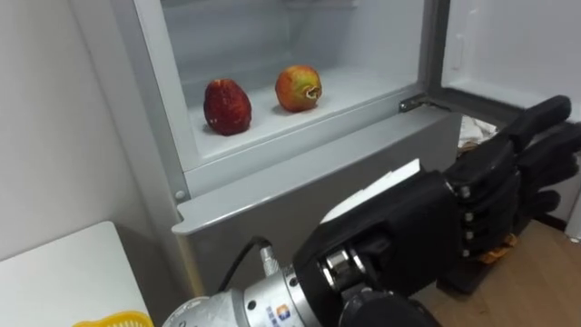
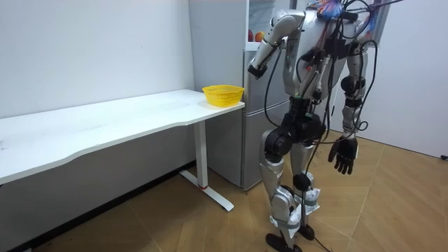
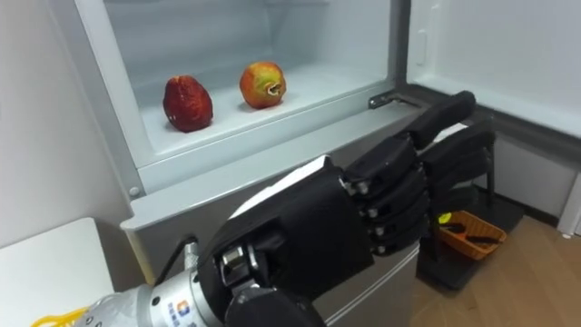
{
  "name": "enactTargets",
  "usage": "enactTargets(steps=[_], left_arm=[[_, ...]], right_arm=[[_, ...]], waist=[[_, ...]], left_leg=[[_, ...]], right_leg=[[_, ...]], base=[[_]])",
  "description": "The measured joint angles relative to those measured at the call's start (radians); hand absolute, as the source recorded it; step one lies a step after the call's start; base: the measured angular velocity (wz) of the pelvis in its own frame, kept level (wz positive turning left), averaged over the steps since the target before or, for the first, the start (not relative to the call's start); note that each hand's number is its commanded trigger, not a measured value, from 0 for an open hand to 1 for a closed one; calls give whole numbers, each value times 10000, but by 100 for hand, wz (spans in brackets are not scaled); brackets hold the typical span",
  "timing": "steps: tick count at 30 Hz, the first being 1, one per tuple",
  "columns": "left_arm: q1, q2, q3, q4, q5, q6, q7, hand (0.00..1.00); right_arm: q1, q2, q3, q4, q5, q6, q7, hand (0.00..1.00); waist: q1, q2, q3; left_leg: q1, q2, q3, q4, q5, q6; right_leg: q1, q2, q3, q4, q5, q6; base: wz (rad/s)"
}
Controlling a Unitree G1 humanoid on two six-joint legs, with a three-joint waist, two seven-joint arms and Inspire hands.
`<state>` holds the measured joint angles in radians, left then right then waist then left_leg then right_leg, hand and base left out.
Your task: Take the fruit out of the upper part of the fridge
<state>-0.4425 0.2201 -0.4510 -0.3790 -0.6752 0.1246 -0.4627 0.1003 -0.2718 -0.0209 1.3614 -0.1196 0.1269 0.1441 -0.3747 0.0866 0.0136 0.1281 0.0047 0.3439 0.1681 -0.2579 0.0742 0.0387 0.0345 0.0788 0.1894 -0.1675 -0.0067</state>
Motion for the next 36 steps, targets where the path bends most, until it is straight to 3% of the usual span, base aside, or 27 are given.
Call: enactTargets(steps=[4, 7, 8, 13, 15, 17, 21, 25, 27, 30, 34, 36], left_arm=[[4, 77, 390, -89, 197, -1, 30, 0], [23, 374, 1017, -693, 462, -34, 402, 0], [43, 500, 1408, -1007, 661, -55, 617, 0], [1029, 713, 3770, -2480, 2157, -705, 1864, 0], [1537, 658, 4978, -2825, 2422, -1306, 2751, 0], [2067, 656, 5755, -3012, 2895, -1656, 3461, 0], [2619, 549, 6987, -3083, 4047, -2218, 5204, 0], [2716, 380, 7882, -3281, 5221, -2713, 6704, 0], [2900, 355, 8646, -3308, 6060, -3169, 7838, 0], [3081, 356, 9370, -3300, 6611, -3414, 8941, 0], [3454, 352, 9785, -3180, 7087, -3602, 9897, 0], [3853, 346, 10165, -3021, 7085, -3686, 10385, 0]], right_arm=[[46, 1, -27, 5, -31, -75, -198, 0], [195, 18, -27, 16, 88, -233, -354, 0], [263, 45, -25, 30, 130, -260, -416, 0], [885, 435, -623, -29, -7, -593, -693, 0], [1079, 646, -896, -55, -362, -749, -804, 0], [1199, 757, -925, -81, -500, -865, -936, 0], [1265, 824, -1232, -110, -570, -1056, -1256, 0], [1286, 831, -1210, -53, -520, -1162, -1473, 0], [1283, 831, -1217, -12, -601, -1174, -1533, 0], [1287, 839, -1214, 12, -766, -1182, -1547, 0], [1284, 840, -1215, 1, -935, -1178, -1552, 0], [1313, 839, -1213, -34, -927, -1169, -1552, 0]], waist=[[254, 37, -29], [597, -4, -59], [878, -23, -92], [1934, -284, -252], [2505, -468, -216], [2753, -581, -217], [3069, -677, -224], [3516, -563, -231], [3591, -476, -226], [3651, -415, -193], [3766, -429, -178], [3843, -416, -159]], left_leg=[[20, -1, -16, 12, 3, -5], [37, -7, -153, 37, 17, -28], [46, -3, -159, 45, 24, -39], [83, 24, -363, 131, 76, -119], [211, 29, -510, 128, 102, -162], [323, 36, -619, 127, 109, -178], [298, -15, -1042, 133, 101, -188], [309, -19, -1068, 128, 101, -188], [313, -29, -1116, 116, 101, -188], [325, -61, -1340, 113, 103, -189], [328, -82, -1465, 124, 103, -189], [329, -112, -1545, 119, 102, -189]], right_leg=[[42, -10, -16, 7, 3, -5], [119, -20, -111, -32, -9, -24], [128, -22, -158, -30, -20, -42], [223, -58, -465, 17, -125, -152], [367, -53, -567, 69, -169, -205], [517, -53, -678, 63, -196, -237], [665, -122, -1101, 3, -197, -238], [687, -120, -1109, -21, -189, -242], [691, -121, -1131, -21, -190, -242], [792, -138, -1293, -43, -194, -241], [864, -154, -1398, -60, -210, -239], [869, -165, -1470, -55, -269, -234]], base=[[-2], [10], [4], [16], [15], [19], [27], [2], [3], [15], [9], [6]])
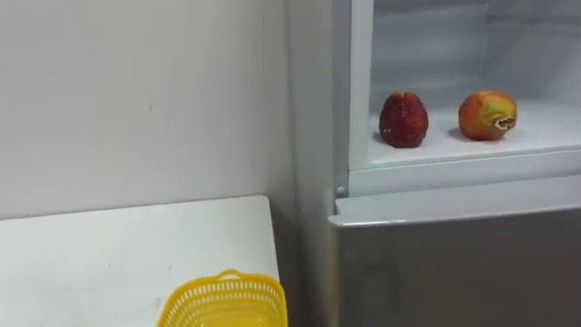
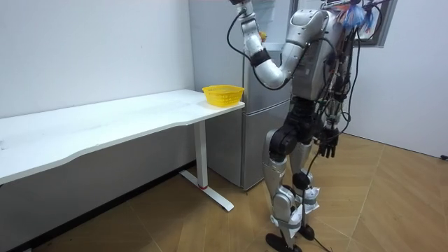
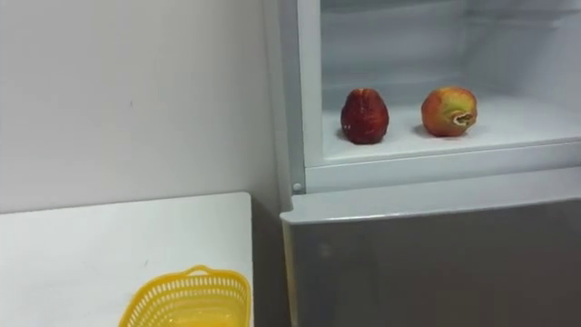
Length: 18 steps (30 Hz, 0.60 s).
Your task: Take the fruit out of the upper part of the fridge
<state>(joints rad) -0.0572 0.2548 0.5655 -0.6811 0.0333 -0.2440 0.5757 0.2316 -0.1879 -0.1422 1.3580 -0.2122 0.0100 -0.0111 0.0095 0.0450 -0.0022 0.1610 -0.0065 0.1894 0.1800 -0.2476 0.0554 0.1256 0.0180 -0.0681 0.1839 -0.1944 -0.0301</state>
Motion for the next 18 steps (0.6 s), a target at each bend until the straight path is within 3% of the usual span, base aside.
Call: enactTargets(steps=[5, 8, 10, 13, 16, 18], left_arm=[[1285, -8, 533, 1026, -144, -49, 728, 0], [2395, -195, 541, 2132, -810, 88, 836, 0], [2740, -281, 538, 3085, -1586, 144, 978, 0], [3379, -576, 395, 4993, -2498, 390, 1212, 0], [3522, -835, 85, 6963, -3140, 627, 1303, 0], [3827, -839, -655, 8897, -3683, 729, 1213, 0]], right_arm=[[-41, -9, 9, -57, 72, 85, 1, 0], [-53, -19, 30, -163, 105, 152, -12, 0], [-78, -25, 29, -298, 104, 281, -6, 0], [-154, -41, 12, -525, 30, 401, 3, 0], [-193, -48, 5, -777, -121, 619, 33, 0], [-172, -34, 15, -867, -116, 790, 98, 0]], waist=[[246, -2, 15], [270, -26, 20], [274, -32, 24], [290, -29, 27], [414, -112, 27], [421, -163, 8]], left_leg=[[-21, -89, -360, -7, 5, 14], [-84, -143, -580, 21, 11, 24], [-100, -161, -652, 23, 12, 26], [-102, -183, -787, 19, 13, 27], [-129, -204, -874, -9, 12, 28], [-83, -214, -908, -102, 17, 37]], right_leg=[[21, -48, -179, 3, -58, 12], [20, -126, -336, 21, -125, 25], [26, -140, -409, 27, -162, 27], [25, -144, -421, 23, -173, 22], [6, -147, -454, 37, -189, 22], [48, -150, -462, 38, -191, 26]], base=[[9], [19], [14], [2], [1], [0]])
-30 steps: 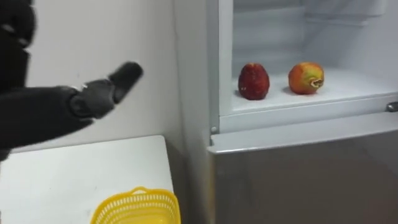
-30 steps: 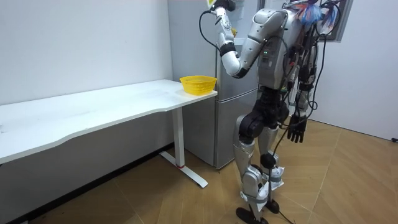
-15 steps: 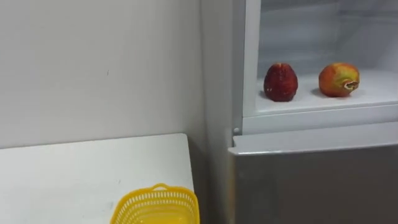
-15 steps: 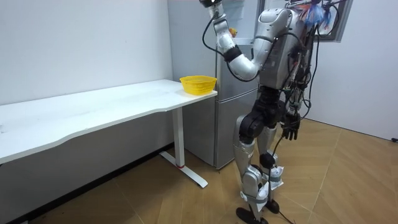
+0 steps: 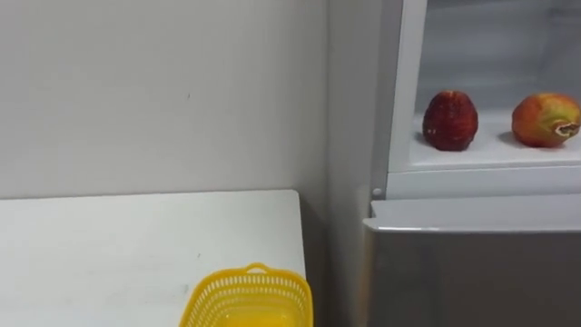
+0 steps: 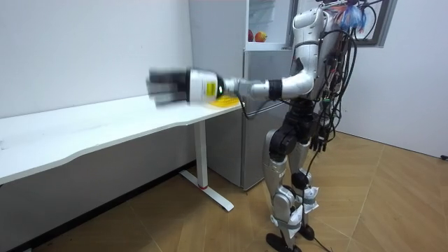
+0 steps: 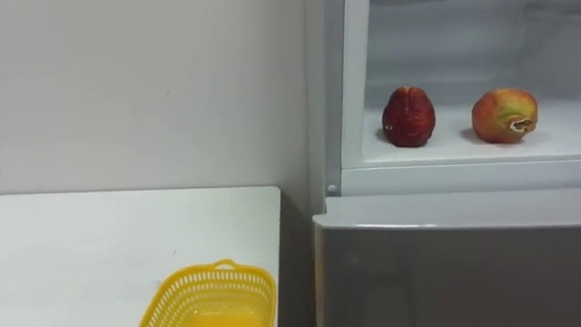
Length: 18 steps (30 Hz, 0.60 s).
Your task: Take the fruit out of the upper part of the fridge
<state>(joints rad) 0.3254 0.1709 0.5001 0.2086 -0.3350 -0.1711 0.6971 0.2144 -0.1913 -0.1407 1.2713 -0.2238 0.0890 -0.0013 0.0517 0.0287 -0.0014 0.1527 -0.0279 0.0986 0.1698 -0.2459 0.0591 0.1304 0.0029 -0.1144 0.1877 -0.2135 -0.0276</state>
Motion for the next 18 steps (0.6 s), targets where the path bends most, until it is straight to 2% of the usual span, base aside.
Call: enactTargets(steps=[1, 3, 4, 6, 7, 9, 11, 14, 16, 18], left_arm=[[31, -2, -193, 601, -90, 70, -81, 0], [116, -54, -1092, 3236, -205, 509, -641, 0], [151, -70, -1307, 3833, -248, 627, -838, 0], [222, -118, -2001, 5834, -261, 986, -1617, 0], [206, -155, -2047, 6311, -254, 1039, -1813, 0], [188, -318, -2092, 7957, -243, 1307, -2519, 0], [274, -437, -2106, 8521, -164, 1564, -2889, 0], [279, -450, -2259, 8915, 650, 1983, -3447, 0], [110, -443, -2428, 8971, 1409, 2187, -3873, 0], [-321, -389, -3033, 9166, 1957, 2382, -4300, 0]], right_arm=[[3, 13, -7, 0, -2, 5, 25, 0], [-69, 53, -9, 7, -108, 163, 139, 0], [-115, 62, -8, 7, -108, 216, 168, 0], [-156, 106, -27, 78, -192, 361, 199, 0], [-163, 113, -37, 81, -190, 365, 199, 0], [-177, 88, -72, 77, -190, 380, 189, 0], [-178, 80, -67, 76, -214, 384, 197, 0], [-198, 133, -10, 118, -312, 438, 328, 0], [-189, 143, 4, 122, -537, 443, 401, 0], [-352, 157, 159, 132, -544, 522, 423, 0]], waist=[[-5, 2, -3], [-6, -62, -11], [-7, -102, -11], [-159, -229, -41], [-149, -277, -26], [-160, -335, 11], [-166, -339, 16], [-185, -318, 50], [-231, -218, 50], [-432, -157, 68]], left_leg=[[-7, 0, -14, 0, 0, 0], [-6, -3, -47, -8, -3, 4], [-6, -2, -51, -18, -4, 4], [14, 5, -96, -34, -6, 3], [55, 8, -102, -37, -6, 2], [195, 20, -97, -69, -26, 14], [158, 19, -102, -40, -84, 40], [151, 25, -101, -5, -90, 40], [142, 16, -103, 24, -90, 42], [128, 0, -102, 26, -70, 35]], right_leg=[[20, 0, -4, -7, 0, 0], [43, 2, -29, -24, -2, 3], [44, 3, -38, -32, -3, 4], [97, 6, -90, -81, -4, 4], [128, 11, -90, -87, -4, 4], [253, 19, -93, -80, -3, 4], [288, 15, -76, -103, -3, 5], [262, 7, -30, -19, -3, 5], [271, -3, -33, -13, -3, 5], [253, -15, -17, -11, -3, 5]], base=[[0], [0], [0], [7], [4], [0], [0], [0], [0], [0]])
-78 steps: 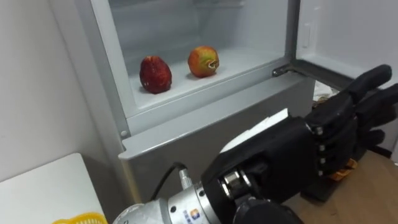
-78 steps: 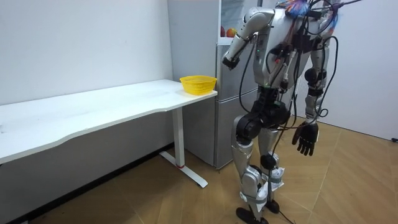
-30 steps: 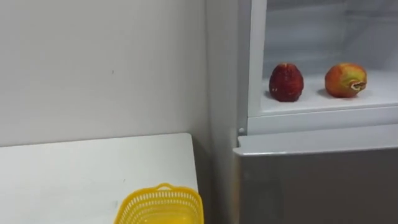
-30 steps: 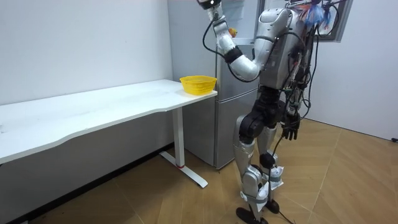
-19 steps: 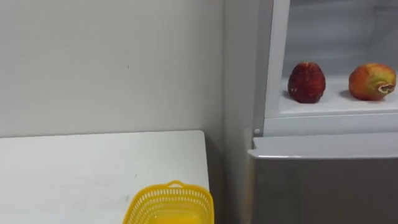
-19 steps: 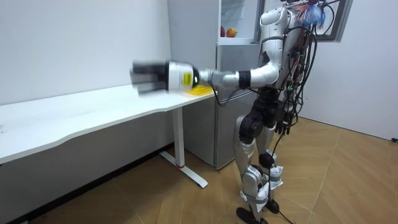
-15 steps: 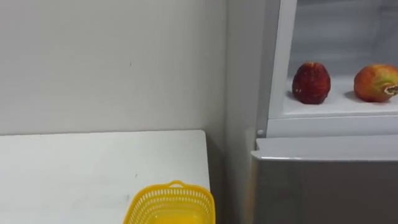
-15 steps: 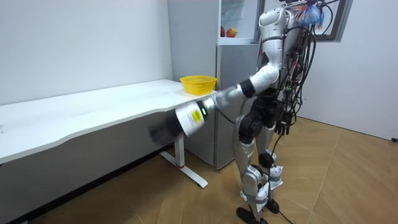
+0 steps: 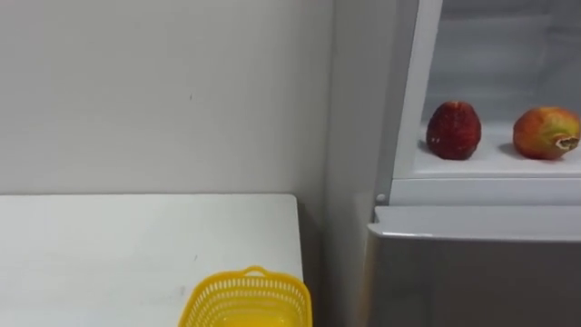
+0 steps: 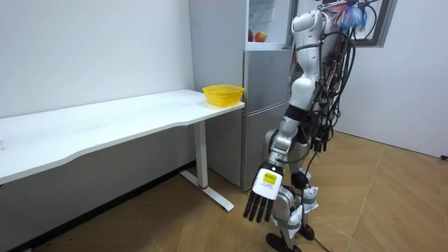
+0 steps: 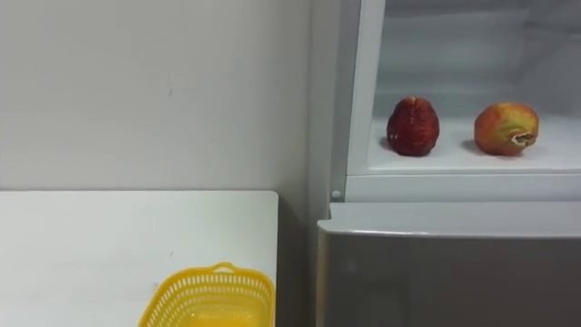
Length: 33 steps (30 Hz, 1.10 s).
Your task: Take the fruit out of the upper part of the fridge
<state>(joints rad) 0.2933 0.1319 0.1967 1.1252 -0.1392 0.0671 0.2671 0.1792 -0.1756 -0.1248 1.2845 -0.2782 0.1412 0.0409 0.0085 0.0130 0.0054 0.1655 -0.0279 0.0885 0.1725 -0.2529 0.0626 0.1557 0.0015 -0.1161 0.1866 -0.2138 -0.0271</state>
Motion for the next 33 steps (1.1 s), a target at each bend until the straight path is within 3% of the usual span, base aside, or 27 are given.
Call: enactTargets(steps=[5, 9, 19, 22, 26, 30, 33], left_arm=[[-799, -33, -676, -22, 985, 200, -818, 0], [-1022, -5, -1023, -131, 1757, 191, -1284, 0], [-1055, -19, -1075, -284, 2414, 142, -1692, 0], [-1046, -16, -1326, -366, 2606, -14, -1687, 0], [-1013, -16, -1430, -471, 2603, -317, -1690, 0], [-1038, 61, -1417, -468, 2593, -722, -1691, 0], [-929, 61, -1420, -465, 2592, -811, -1720, 0]], right_arm=[[-42, 150, 238, -34, 445, 95, -95, 0], [46, 202, 212, -565, 579, 47, -454, 0], [355, 362, 120, -2177, 1103, -547, -1825, 0], [539, 429, -275, -3518, 1370, -772, -2209, 0], [1278, 711, -360, -7254, 1492, -995, -2891, 0], [1372, 689, -408, -9460, 1495, -1884, -3707, 0], [1577, 694, -406, -10945, 1278, -2021, -4196, 0]], waist=[[-204, -97, -32], [-397, -117, -53], [-689, -113, -81], [-762, -77, -88], [-970, 26, -117], [-1020, -58, -105], [-1073, -131, -85]], left_leg=[[1, 45, 193, -3, 40, -33], [-23, 85, 493, -43, 42, -30], [-154, 149, 756, -73, 33, -43], [-237, 164, 948, -83, 33, -44], [-348, 167, 1146, -66, 36, -41], [-197, 172, 1285, -88, 37, -42], [-194, 168, 1316, -156, 37, -42]], right_leg=[[-103, 29, 92, 33, -39, -36], [-236, 76, 341, 37, -34, -34], [-587, 157, 657, 281, -29, -29], [-757, 183, 812, 337, -30, -35], [-1028, 186, 930, 435, -29, -41], [-1011, 210, 1109, 509, -30, -40], [-1052, 282, 1168, 502, -30, -38]], base=[[-8], [-19], [-9], [-15], [-15], [-10], [-5]])
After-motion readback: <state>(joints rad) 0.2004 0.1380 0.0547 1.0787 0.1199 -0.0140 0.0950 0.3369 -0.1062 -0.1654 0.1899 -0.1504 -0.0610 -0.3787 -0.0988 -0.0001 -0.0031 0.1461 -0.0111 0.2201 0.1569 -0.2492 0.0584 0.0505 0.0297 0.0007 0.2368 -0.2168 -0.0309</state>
